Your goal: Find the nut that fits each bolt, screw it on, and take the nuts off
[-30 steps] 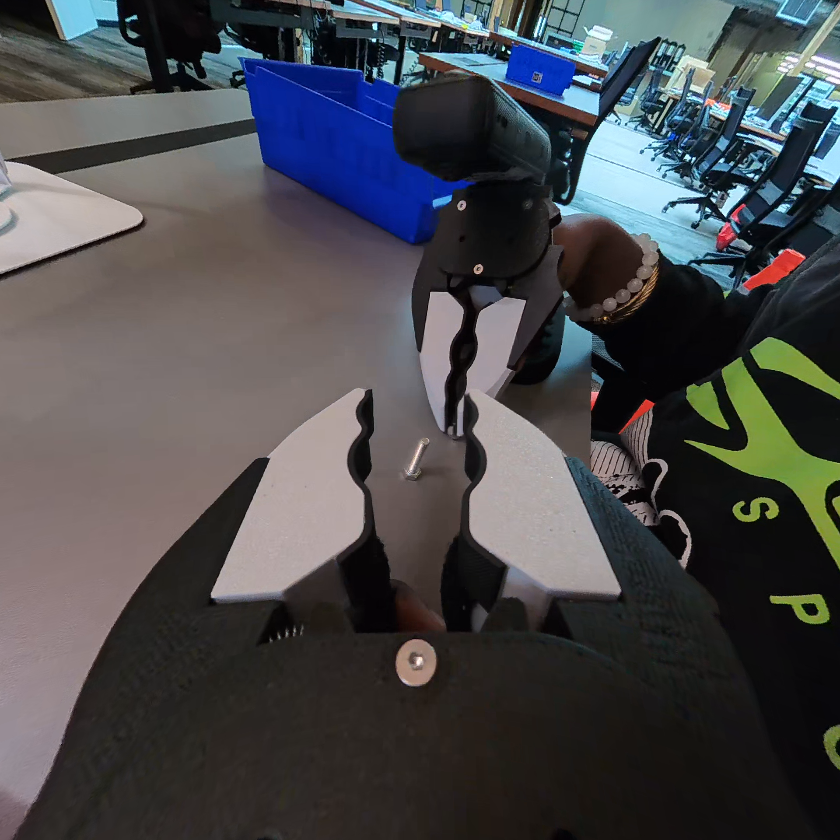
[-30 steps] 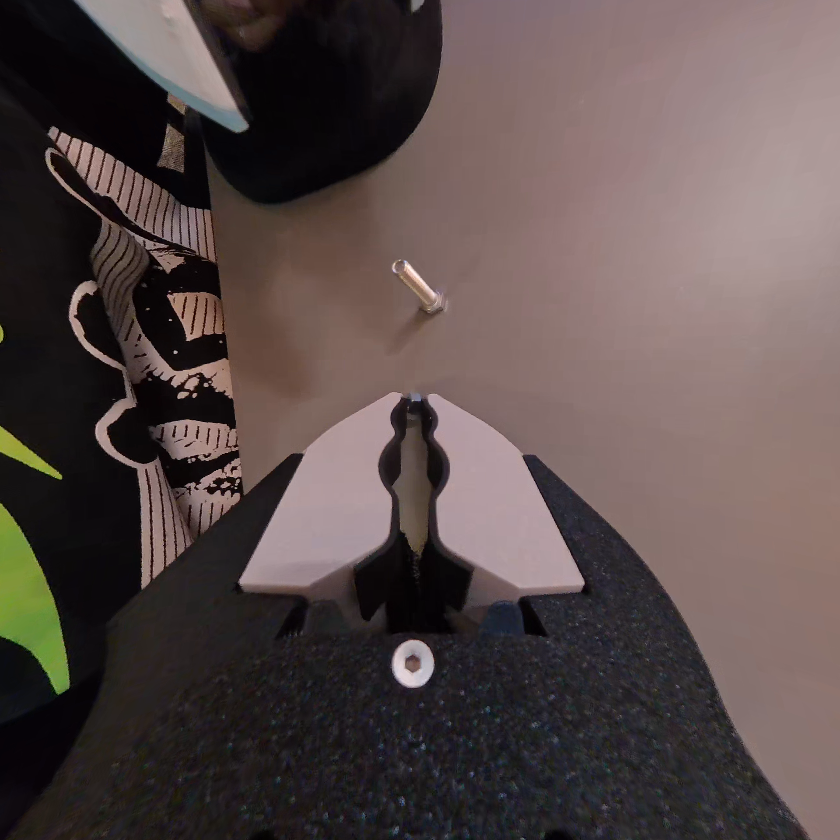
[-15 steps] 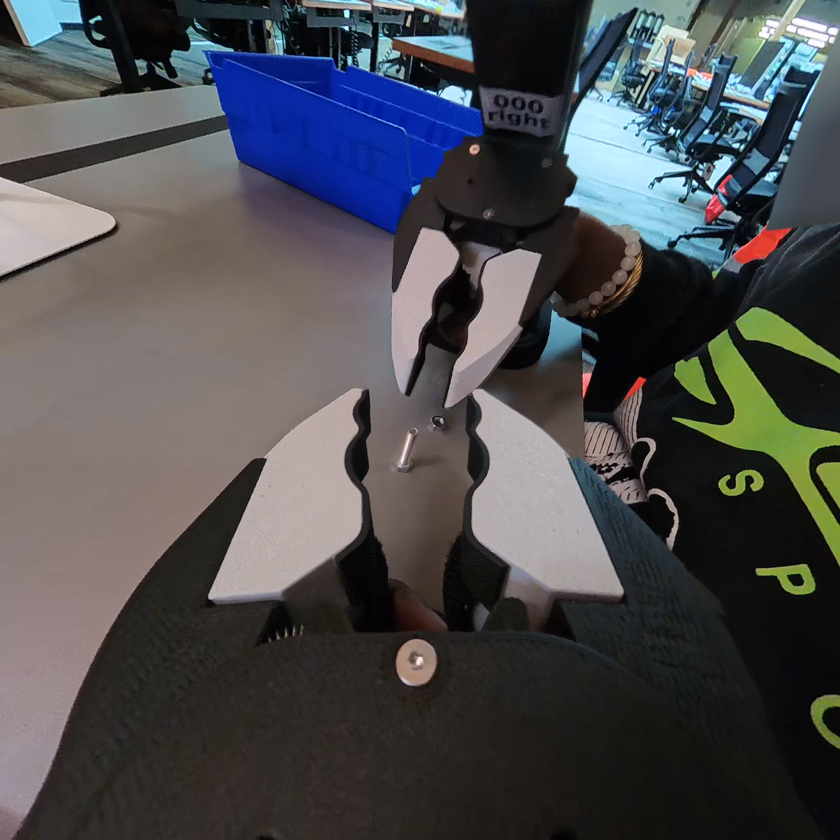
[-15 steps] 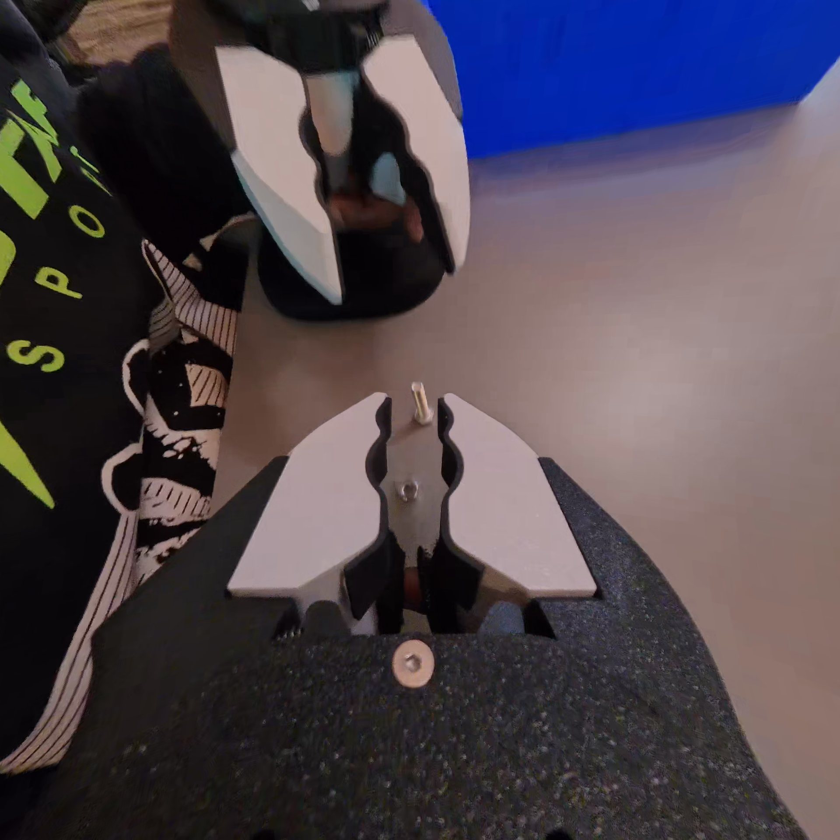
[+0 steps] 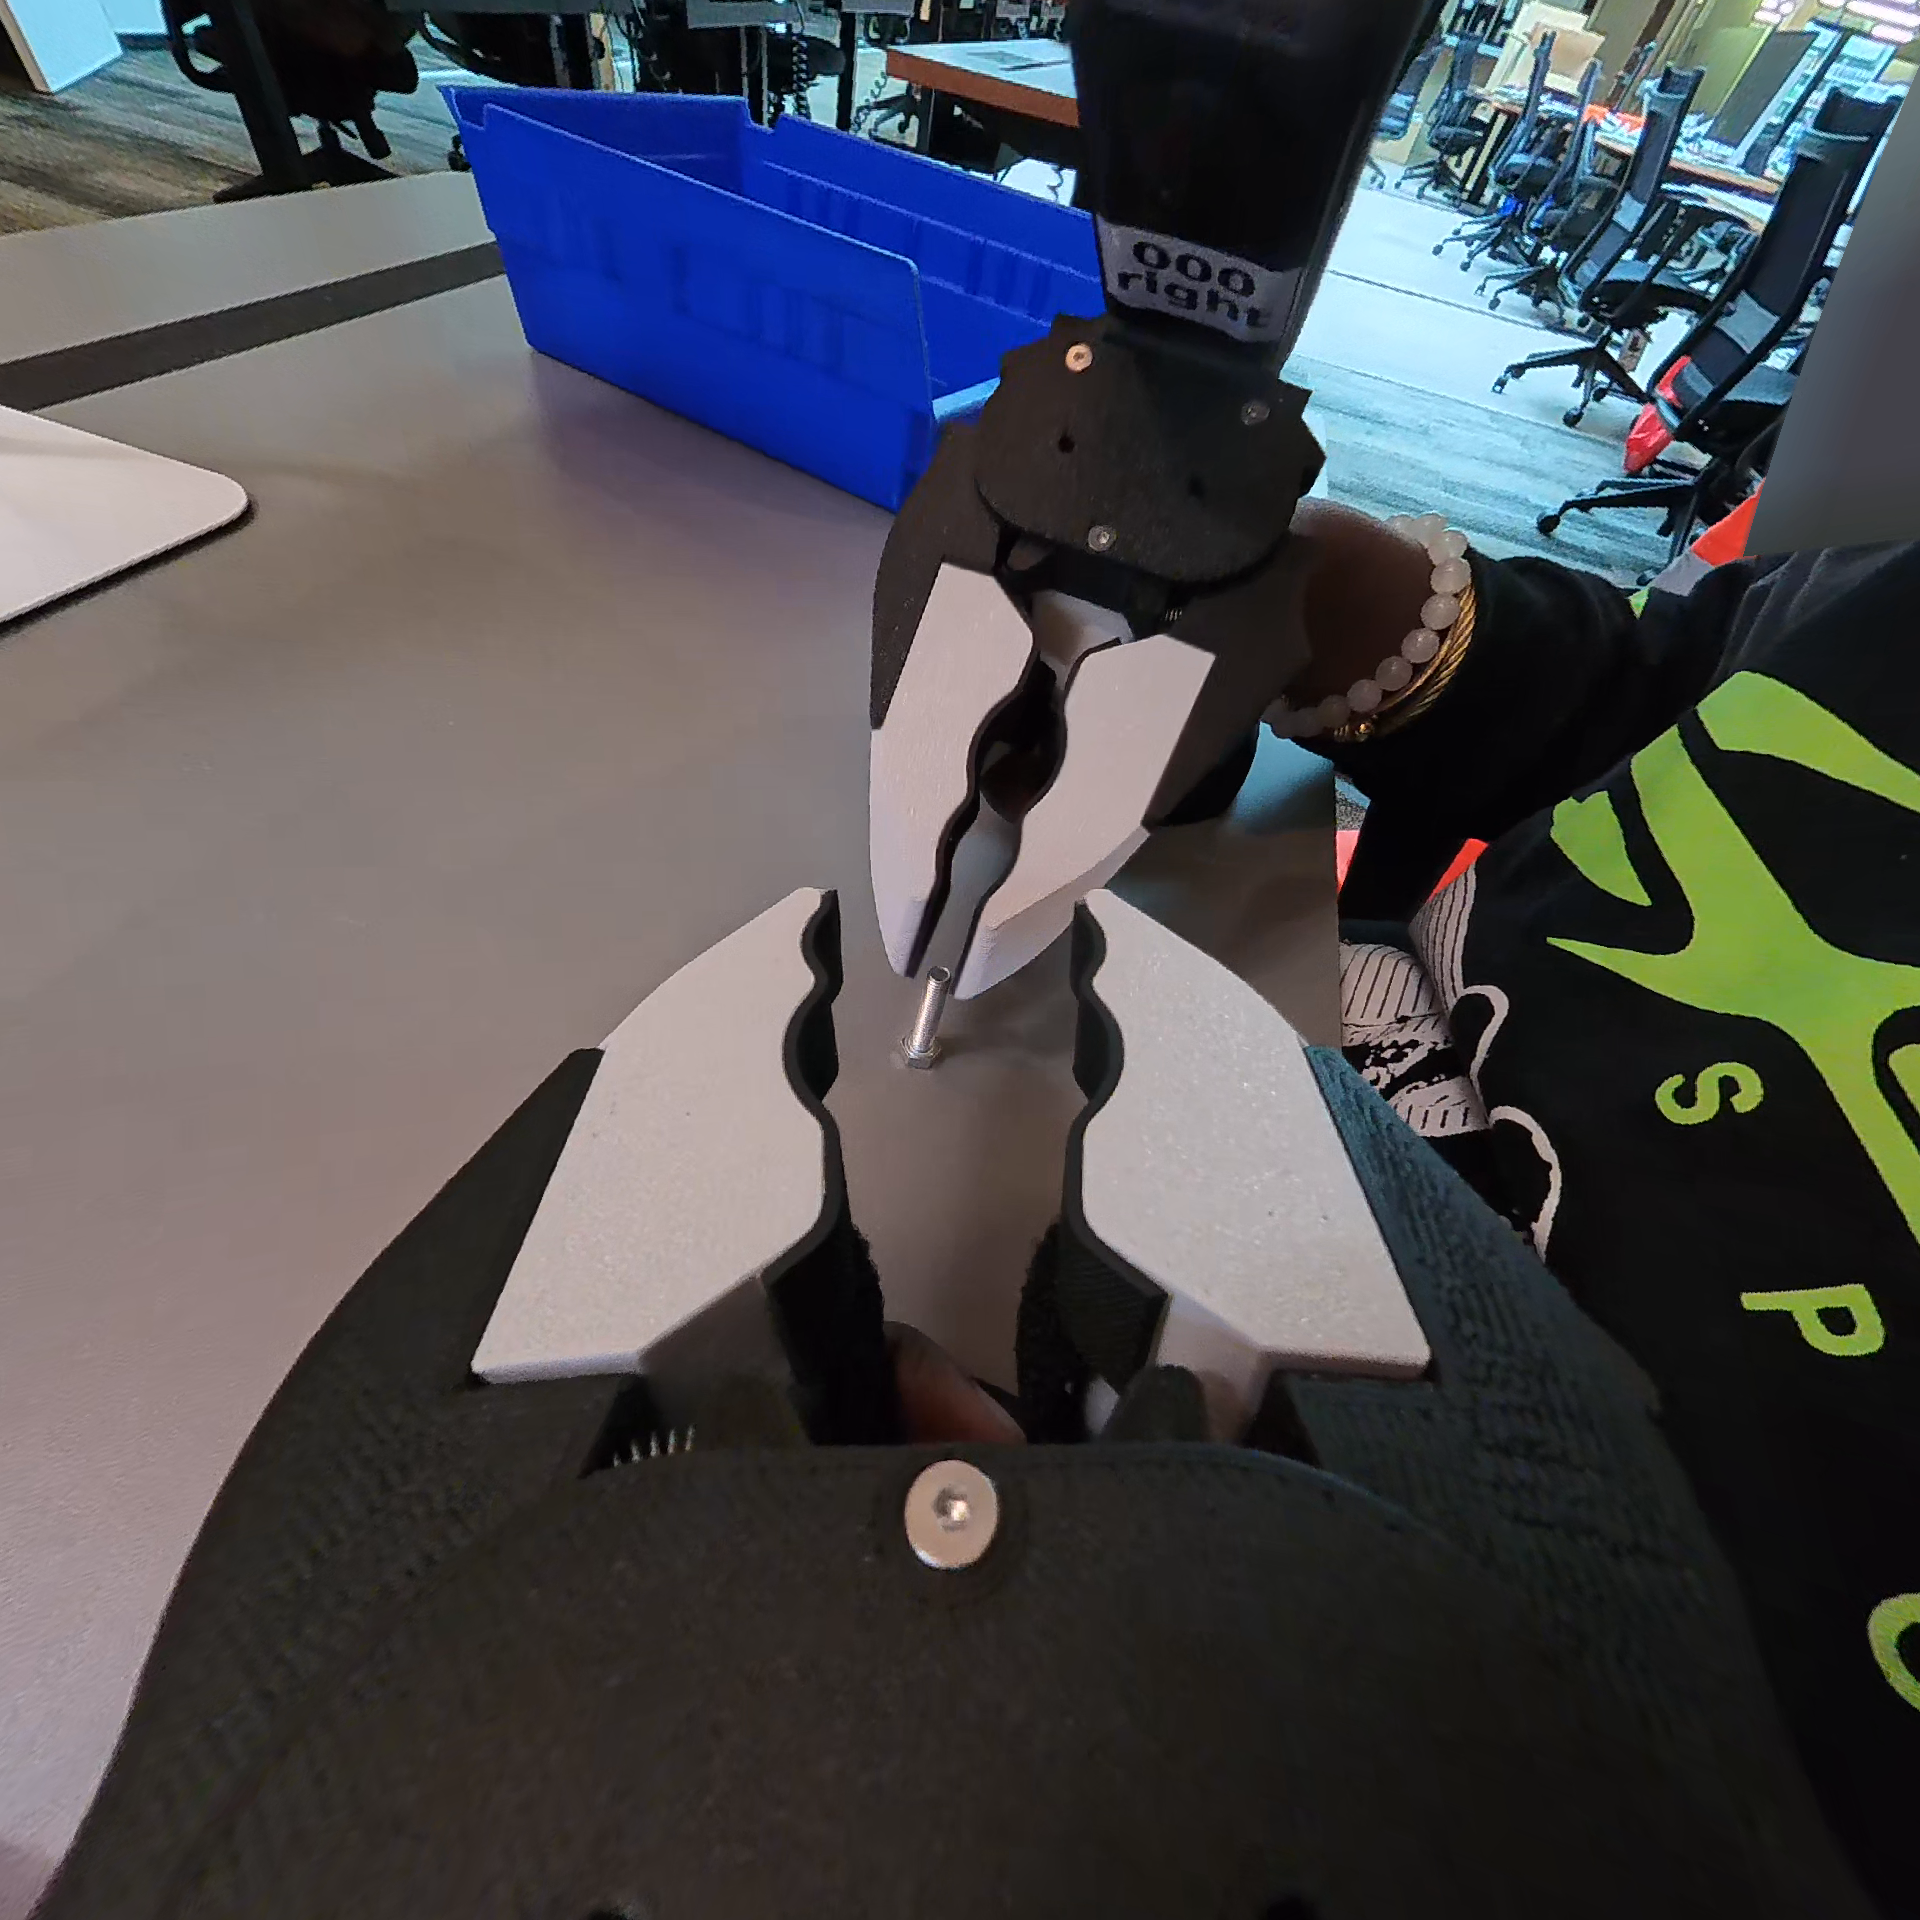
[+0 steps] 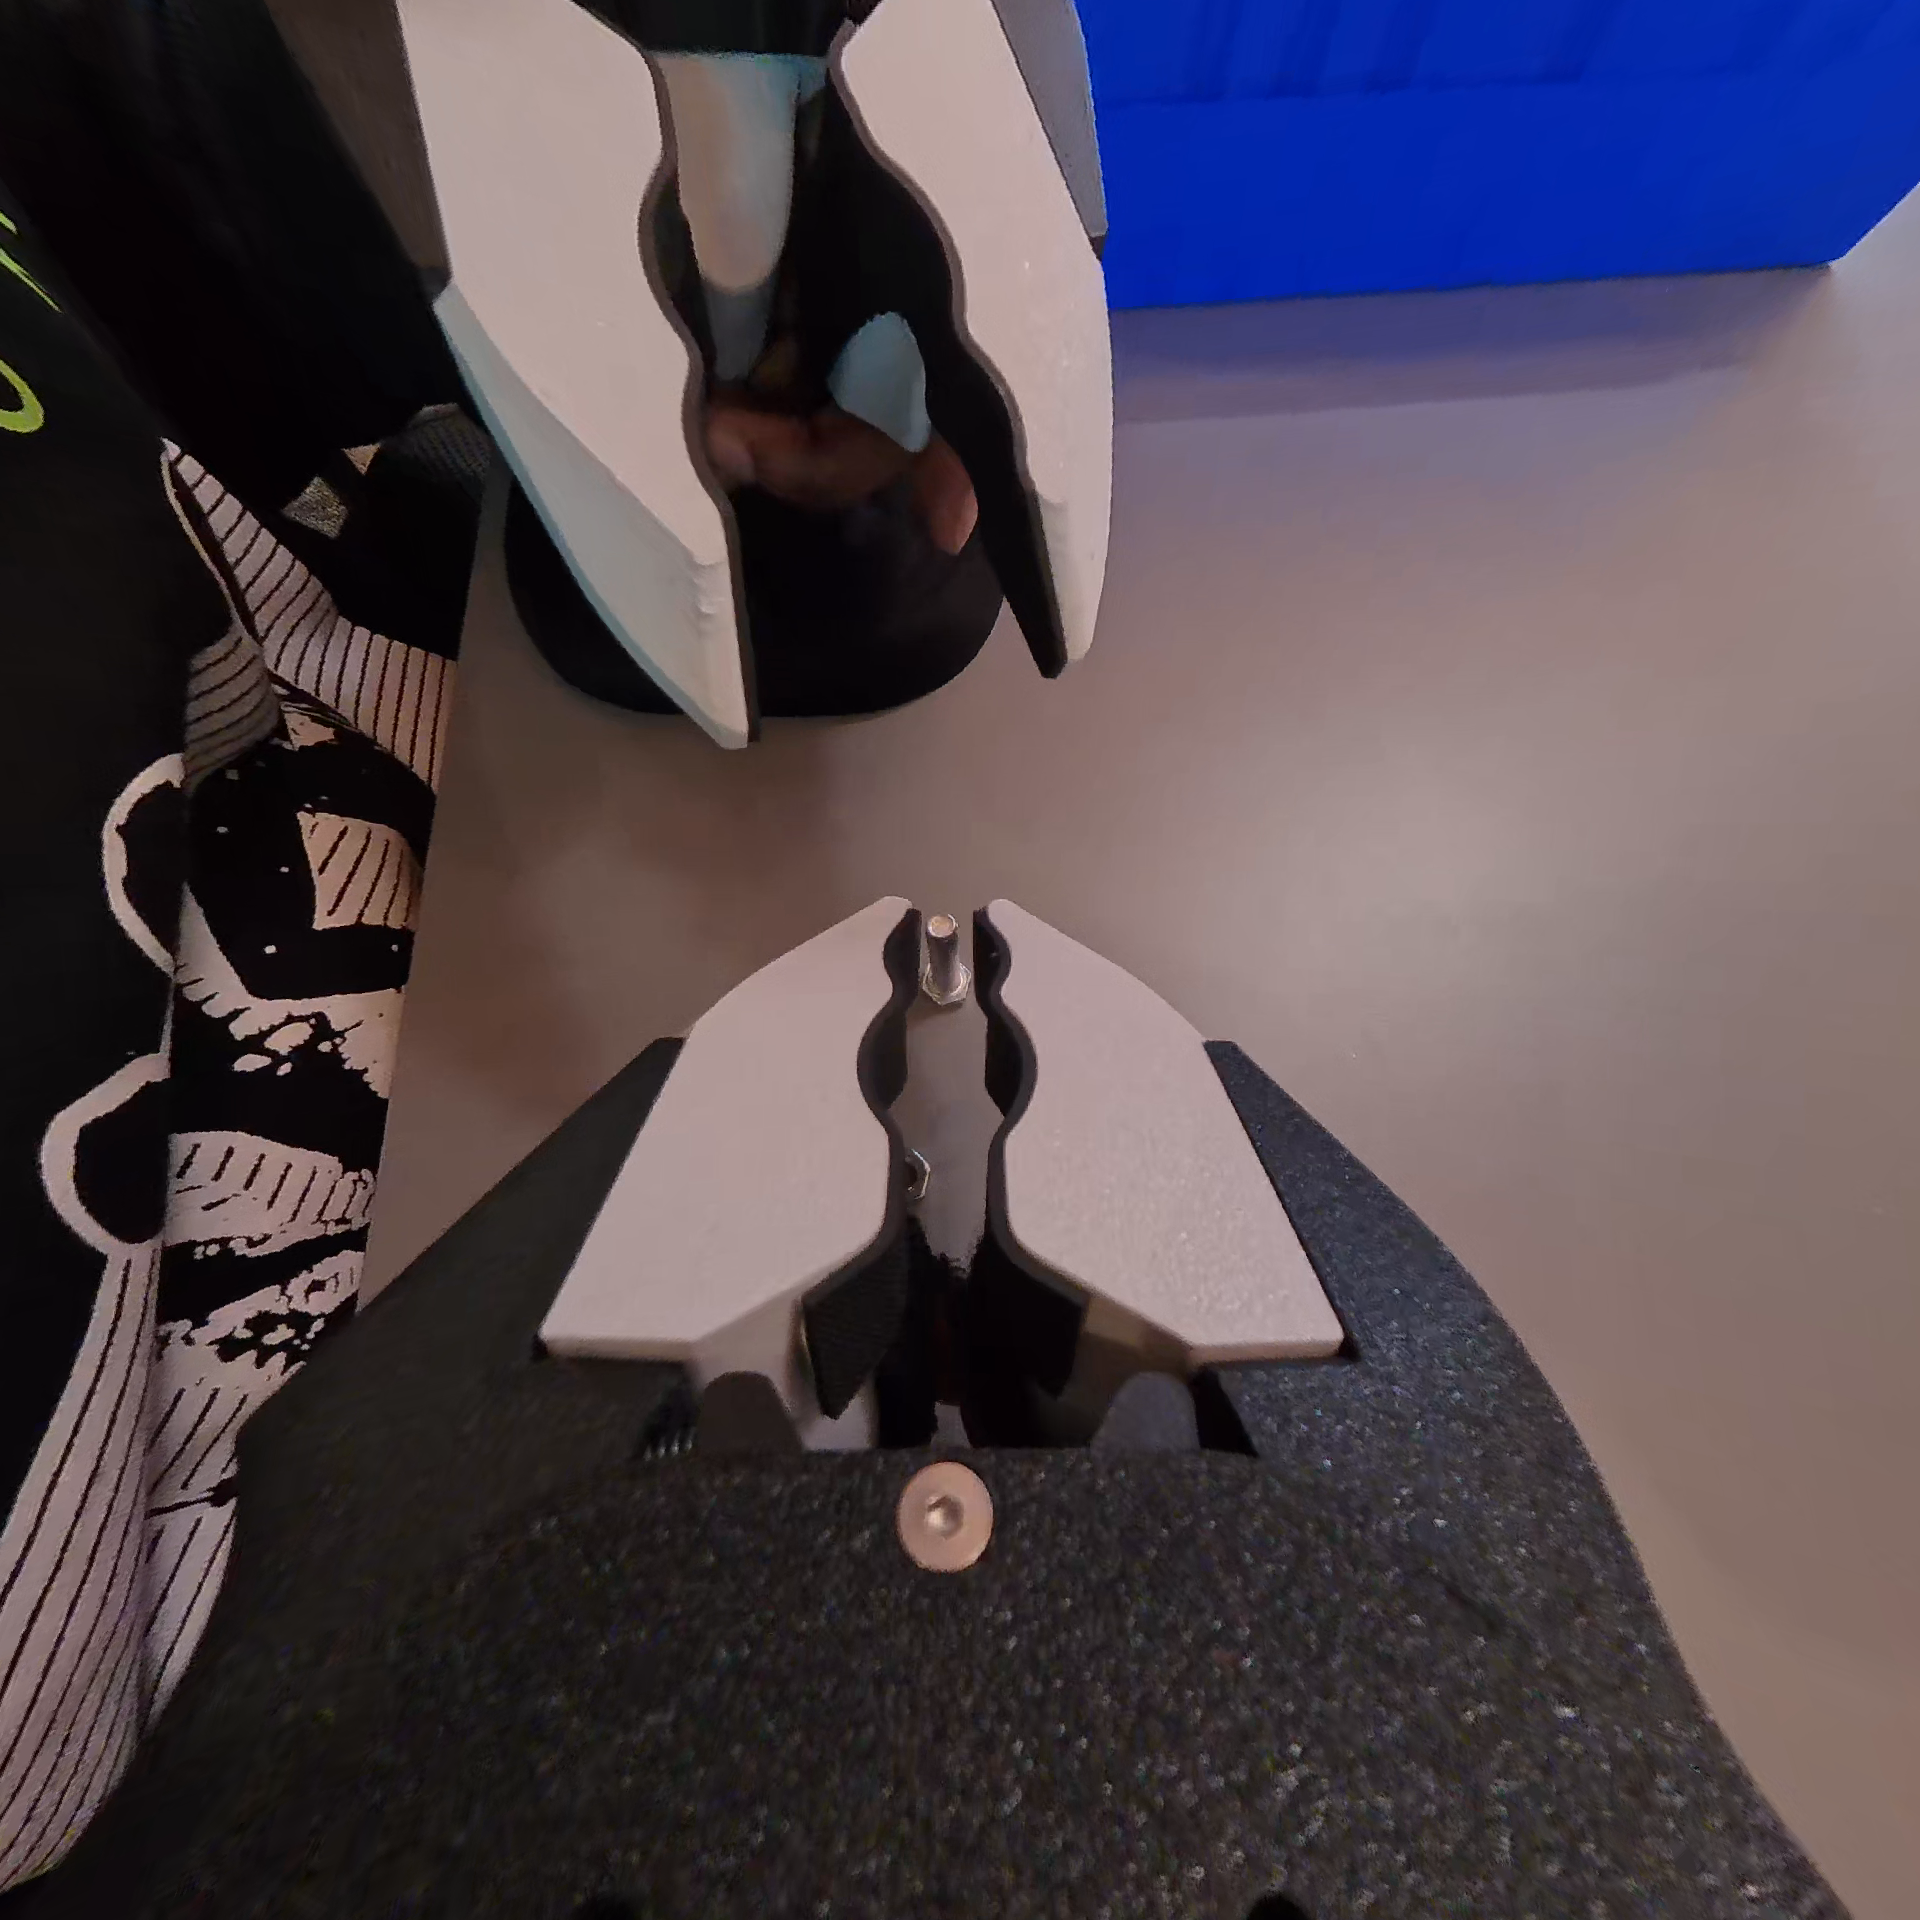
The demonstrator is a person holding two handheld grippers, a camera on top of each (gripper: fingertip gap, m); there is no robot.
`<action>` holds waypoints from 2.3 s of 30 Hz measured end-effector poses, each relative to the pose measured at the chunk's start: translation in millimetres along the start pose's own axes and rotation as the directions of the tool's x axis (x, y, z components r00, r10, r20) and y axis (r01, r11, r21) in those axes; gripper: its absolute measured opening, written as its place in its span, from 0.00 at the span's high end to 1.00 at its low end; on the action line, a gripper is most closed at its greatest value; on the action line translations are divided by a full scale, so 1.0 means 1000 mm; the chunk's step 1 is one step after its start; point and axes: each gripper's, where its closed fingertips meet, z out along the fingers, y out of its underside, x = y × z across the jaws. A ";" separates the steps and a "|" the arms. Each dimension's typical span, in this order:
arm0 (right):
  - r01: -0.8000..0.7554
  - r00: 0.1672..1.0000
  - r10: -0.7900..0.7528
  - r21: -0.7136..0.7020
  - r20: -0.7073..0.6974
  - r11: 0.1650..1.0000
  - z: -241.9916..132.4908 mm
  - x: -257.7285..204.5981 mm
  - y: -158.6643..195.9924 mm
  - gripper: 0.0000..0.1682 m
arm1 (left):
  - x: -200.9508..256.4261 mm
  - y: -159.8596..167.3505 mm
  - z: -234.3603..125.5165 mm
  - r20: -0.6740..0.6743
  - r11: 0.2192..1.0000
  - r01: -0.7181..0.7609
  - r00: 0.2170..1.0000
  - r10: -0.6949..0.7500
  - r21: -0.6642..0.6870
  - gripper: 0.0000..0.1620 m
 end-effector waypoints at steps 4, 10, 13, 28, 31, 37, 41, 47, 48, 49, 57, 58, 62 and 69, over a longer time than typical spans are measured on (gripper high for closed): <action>-0.006 1.000 0.006 -0.002 0.010 1.000 0.000 -0.001 0.001 0.96 | 0.000 0.000 0.000 0.001 1.000 0.002 1.000 -0.002 0.000 0.74; -0.019 1.000 0.020 0.073 -0.004 0.997 -0.023 0.005 -0.017 0.97 | -0.001 0.002 0.004 0.029 0.999 -0.032 0.999 0.033 -0.031 0.73; -0.027 1.000 0.028 0.164 -0.006 0.986 -0.048 0.008 -0.039 0.97 | -0.001 -0.005 0.008 0.050 0.998 -0.069 0.996 0.069 0.002 0.72; 0.001 1.000 -0.005 0.264 0.014 0.965 -0.079 -0.003 -0.085 0.97 | 0.015 -0.036 0.024 0.050 0.970 -0.144 0.989 0.137 0.196 0.85; -0.015 1.000 0.014 0.254 0.006 0.967 -0.078 -0.001 -0.085 0.97 | 0.013 -0.038 0.024 0.067 0.970 -0.144 0.989 0.133 0.198 0.86; -0.078 0.995 0.090 0.248 -0.039 0.966 -0.075 0.007 -0.087 0.97 | -0.001 -0.038 0.025 0.209 0.964 -0.207 0.963 0.170 0.170 0.86; -0.097 0.993 0.112 0.245 -0.048 0.965 -0.074 0.009 -0.087 0.97 | -0.003 -0.037 0.028 0.238 0.963 -0.226 0.953 0.187 0.146 0.86; -0.107 0.991 0.123 0.238 -0.056 0.965 -0.072 0.010 -0.086 0.97 | -0.005 -0.037 0.027 0.250 0.964 -0.220 0.952 0.178 0.149 0.88; -0.108 0.990 0.125 0.236 -0.060 0.966 -0.072 0.011 -0.085 0.97 | -0.005 -0.038 0.026 0.252 0.964 -0.221 0.951 0.180 0.148 0.88; -0.110 0.990 0.128 0.235 -0.062 0.966 -0.072 0.011 -0.085 0.97 | -0.005 -0.038 0.027 0.253 0.964 -0.223 0.950 0.181 0.147 0.88; -0.121 0.988 0.139 0.241 -0.059 0.963 -0.071 0.012 -0.087 0.97 | -0.007 -0.037 0.026 0.262 0.963 -0.232 0.946 0.189 0.141 0.93; -0.124 0.988 0.142 0.240 -0.059 0.963 -0.071 0.012 -0.086 0.97 | -0.007 -0.037 0.026 0.261 0.963 -0.232 0.946 0.190 0.138 0.94; -0.127 0.989 0.142 0.257 -0.041 0.958 -0.072 0.011 -0.089 0.95 | -0.005 -0.038 0.025 0.225 0.963 -0.213 0.959 0.175 0.162 0.94; -0.043 0.994 0.037 0.059 0.105 0.997 -0.066 -0.008 -0.032 0.82 | -0.016 -0.040 0.012 0.204 0.965 -0.156 0.972 0.113 0.209 0.94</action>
